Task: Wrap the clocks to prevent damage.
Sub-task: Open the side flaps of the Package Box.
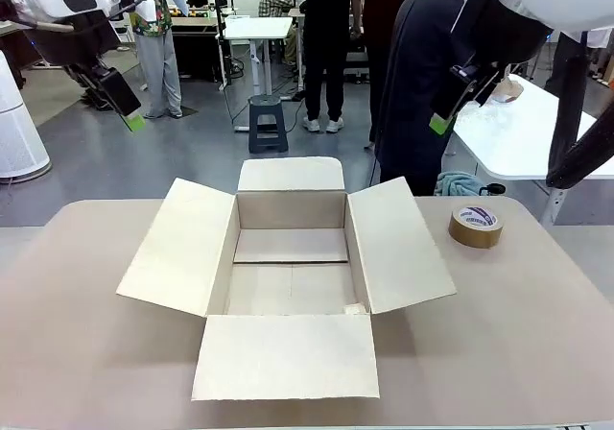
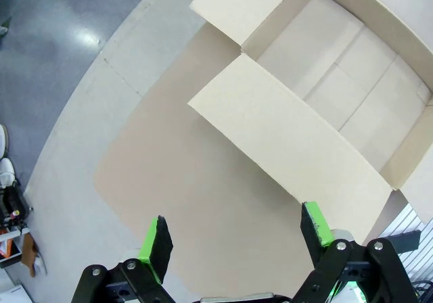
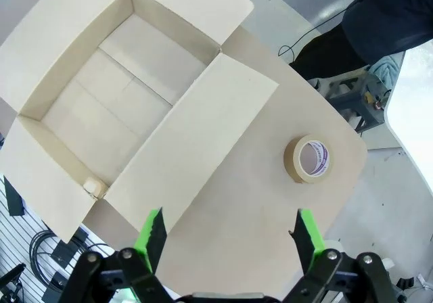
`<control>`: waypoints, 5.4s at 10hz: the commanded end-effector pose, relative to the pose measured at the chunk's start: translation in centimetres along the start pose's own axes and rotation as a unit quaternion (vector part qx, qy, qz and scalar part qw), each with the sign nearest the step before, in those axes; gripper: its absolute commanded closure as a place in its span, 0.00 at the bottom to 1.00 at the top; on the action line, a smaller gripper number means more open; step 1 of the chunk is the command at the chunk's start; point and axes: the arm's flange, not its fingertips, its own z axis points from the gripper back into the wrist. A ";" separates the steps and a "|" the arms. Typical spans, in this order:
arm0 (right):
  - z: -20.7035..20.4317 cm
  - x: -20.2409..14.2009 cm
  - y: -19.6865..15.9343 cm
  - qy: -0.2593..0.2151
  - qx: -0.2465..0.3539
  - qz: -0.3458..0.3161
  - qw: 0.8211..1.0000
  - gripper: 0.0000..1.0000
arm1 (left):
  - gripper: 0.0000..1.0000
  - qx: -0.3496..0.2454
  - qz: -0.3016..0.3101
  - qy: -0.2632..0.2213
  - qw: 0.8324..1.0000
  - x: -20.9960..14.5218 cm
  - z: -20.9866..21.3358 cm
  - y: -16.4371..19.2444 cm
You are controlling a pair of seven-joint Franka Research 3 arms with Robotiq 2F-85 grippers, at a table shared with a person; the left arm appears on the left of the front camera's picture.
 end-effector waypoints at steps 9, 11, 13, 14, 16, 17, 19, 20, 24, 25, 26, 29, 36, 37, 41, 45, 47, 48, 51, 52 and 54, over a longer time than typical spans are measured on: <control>-3.4 -7.8 -10.5 -0.271 0.181 0.079 0.942 0.00 | 0.00 -0.221 -0.183 -0.260 0.922 -6.8 -0.4 6.9; -3.3 -10.6 -11.9 -0.327 0.213 0.077 0.918 0.00 | 0.00 -0.212 -0.161 -0.272 0.924 -9.4 0.0 8.0; -3.0 -12.2 -12.8 -0.327 0.223 0.065 0.916 0.00 | 0.00 -0.200 -0.142 -0.277 0.929 -11.6 0.5 9.2; -3.0 -12.6 -12.9 -0.315 0.218 0.066 0.921 0.00 | 0.00 -0.196 -0.136 -0.276 0.931 -12.6 0.6 9.3; -2.4 -12.3 -13.1 -0.325 0.218 0.062 0.918 0.00 | 0.00 -0.197 -0.135 -0.261 0.935 -11.9 0.7 10.1; -2.4 -12.3 -13.1 -0.325 0.218 0.062 0.918 0.00 | 0.00 -0.197 -0.135 -0.261 0.935 -11.9 0.7 10.1; -2.4 -12.3 -13.1 -0.325 0.218 0.062 0.918 0.00 | 0.00 -0.197 -0.135 -0.261 0.935 -11.9 0.7 10.1; -2.4 -12.3 -13.1 -0.325 0.218 0.062 0.918 0.00 | 0.00 -0.197 -0.135 -0.261 0.935 -11.9 0.7 10.1; -1.9 -12.8 -13.0 -0.313 0.213 0.052 0.924 1.00 | 0.64 -0.207 -0.144 -0.264 0.931 -12.1 0.6 10.1; -2.0 -12.9 -13.2 -0.313 0.211 0.050 0.925 1.00 | 1.00 -0.211 -0.143 -0.264 0.930 -11.9 0.5 10.3; -2.1 -13.0 -13.2 -0.308 0.209 0.052 0.927 1.00 | 1.00 -0.216 -0.147 -0.262 0.929 -11.9 0.5 10.3; -2.1 -13.0 -13.2 -0.300 0.209 0.056 0.929 1.00 | 1.00 -0.217 -0.147 -0.263 0.928 -12.0 0.4 10.4; -2.1 -13.3 -13.0 -0.291 0.207 0.047 0.933 1.00 | 1.00 -0.211 -0.139 -0.252 0.934 -11.9 0.5 9.9; -2.1 -13.2 -12.9 -0.286 0.202 0.049 0.935 0.99 | 1.00 -0.211 -0.139 -0.252 0.934 -11.9 0.5 9.9; -0.2 -2.4 -1.2 -0.126 0.054 -0.109 0.985 0.99 | 1.00 -0.220 -0.085 -0.103 0.966 -4.0 1.5 4.3; -6.6 2.6 3.0 0.090 0.064 -0.216 0.970 0.99 | 1.00 -0.240 -0.030 0.091 0.966 2.8 -5.2 -1.7; -9.7 3.0 3.5 0.156 0.075 -0.224 0.959 0.99 | 1.00 -0.242 -0.019 0.145 0.959 3.4 -9.3 -3.8; -10.9 3.1 3.4 0.165 0.080 -0.232 0.955 0.99 | 1.00 -0.237 -0.009 0.168 0.957 3.3 -11.4 -4.6; -13.1 2.6 2.6 0.113 0.101 -0.195 0.969 0.99 | 1.00 -0.230 -0.012 0.160 0.960 2.0 -12.4 -4.8; -12.9 2.8 3.3 0.176 0.082 -0.221 0.956 0.99 | 1.00 -0.233 -0.004 0.178 0.956 2.3 -14.0 -5.1; -12.9 2.8 3.3 0.176 0.082 -0.221 0.956 0.99 | 1.00 -0.233 -0.004 0.178 0.956 2.3 -14.0 -5.1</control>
